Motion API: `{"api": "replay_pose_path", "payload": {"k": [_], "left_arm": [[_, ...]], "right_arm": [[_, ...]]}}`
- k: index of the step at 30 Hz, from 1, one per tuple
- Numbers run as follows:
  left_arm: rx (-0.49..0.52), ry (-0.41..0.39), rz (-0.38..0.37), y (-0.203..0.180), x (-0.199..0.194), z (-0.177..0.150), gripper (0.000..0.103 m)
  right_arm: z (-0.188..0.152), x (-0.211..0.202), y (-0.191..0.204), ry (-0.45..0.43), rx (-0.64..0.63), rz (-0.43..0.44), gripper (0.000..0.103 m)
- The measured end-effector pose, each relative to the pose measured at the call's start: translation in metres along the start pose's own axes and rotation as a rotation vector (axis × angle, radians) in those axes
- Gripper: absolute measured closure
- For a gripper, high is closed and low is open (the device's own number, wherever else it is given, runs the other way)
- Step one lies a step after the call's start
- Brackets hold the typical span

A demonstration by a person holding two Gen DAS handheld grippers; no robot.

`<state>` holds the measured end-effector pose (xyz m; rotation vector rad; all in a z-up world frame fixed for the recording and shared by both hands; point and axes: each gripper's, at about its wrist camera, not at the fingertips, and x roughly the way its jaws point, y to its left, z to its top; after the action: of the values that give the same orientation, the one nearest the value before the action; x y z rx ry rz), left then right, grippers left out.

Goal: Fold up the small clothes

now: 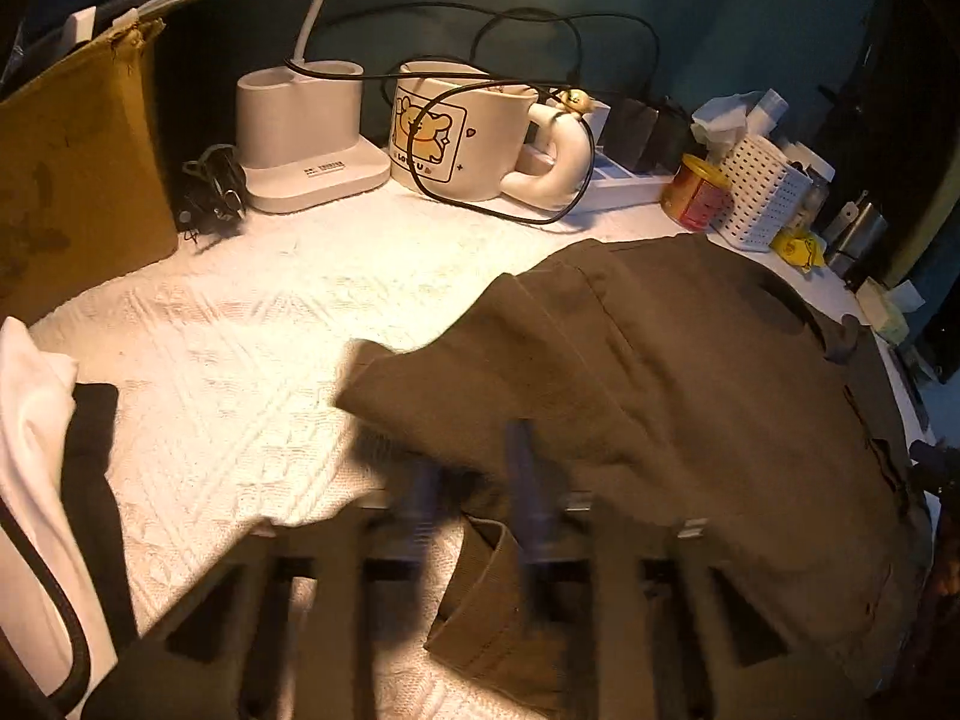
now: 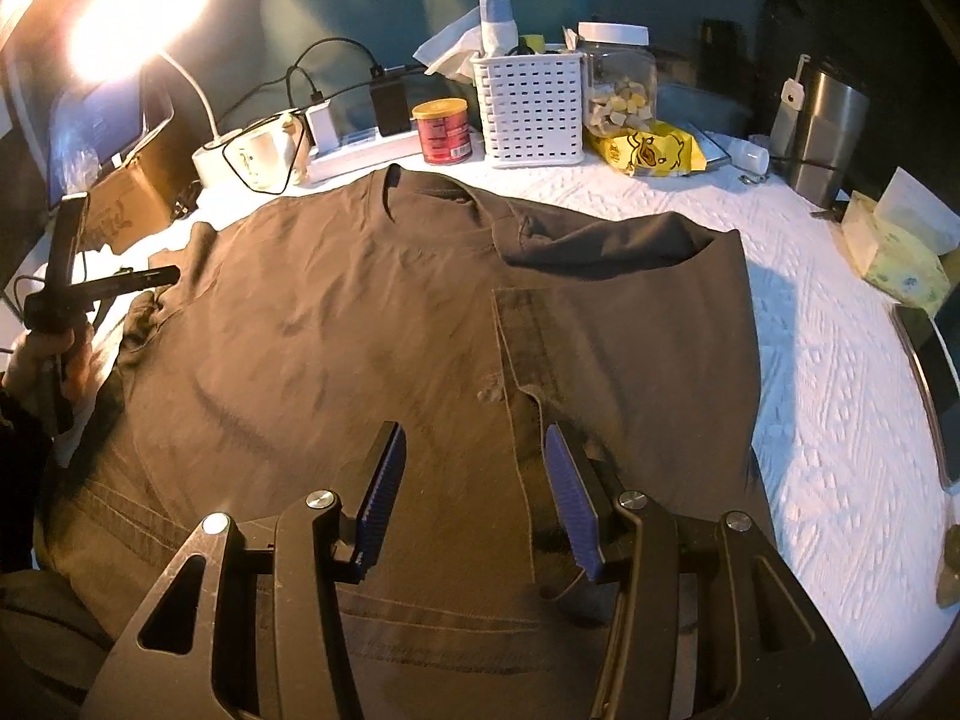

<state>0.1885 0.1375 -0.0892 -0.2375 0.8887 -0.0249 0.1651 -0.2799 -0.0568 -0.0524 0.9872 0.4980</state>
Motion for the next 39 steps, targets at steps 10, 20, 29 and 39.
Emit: {"api": "replay_pose_path", "payload": {"k": [10, 20, 29, 39], "left_arm": [[0.078, -0.125, 0.115, -0.041, -0.044, 0.009, 0.095], [0.211, -0.082, 0.091, -0.111, -0.033, 0.012, 0.095], [0.256, 0.106, 0.002, -0.161, 0.013, -0.004, 0.088], [0.289, 0.041, 0.057, -0.132, -0.042, -0.016, 0.036]], "right_arm": [[-0.004, -0.002, -0.013, -0.029, 0.021, 0.036, 0.051], [-0.014, -0.012, -0.036, -0.084, 0.063, 0.069, 0.051], [-0.018, -0.021, -0.051, -0.135, 0.092, 0.110, 0.051], [-0.023, -0.021, -0.053, -0.136, 0.104, 0.116, 0.051]]}}
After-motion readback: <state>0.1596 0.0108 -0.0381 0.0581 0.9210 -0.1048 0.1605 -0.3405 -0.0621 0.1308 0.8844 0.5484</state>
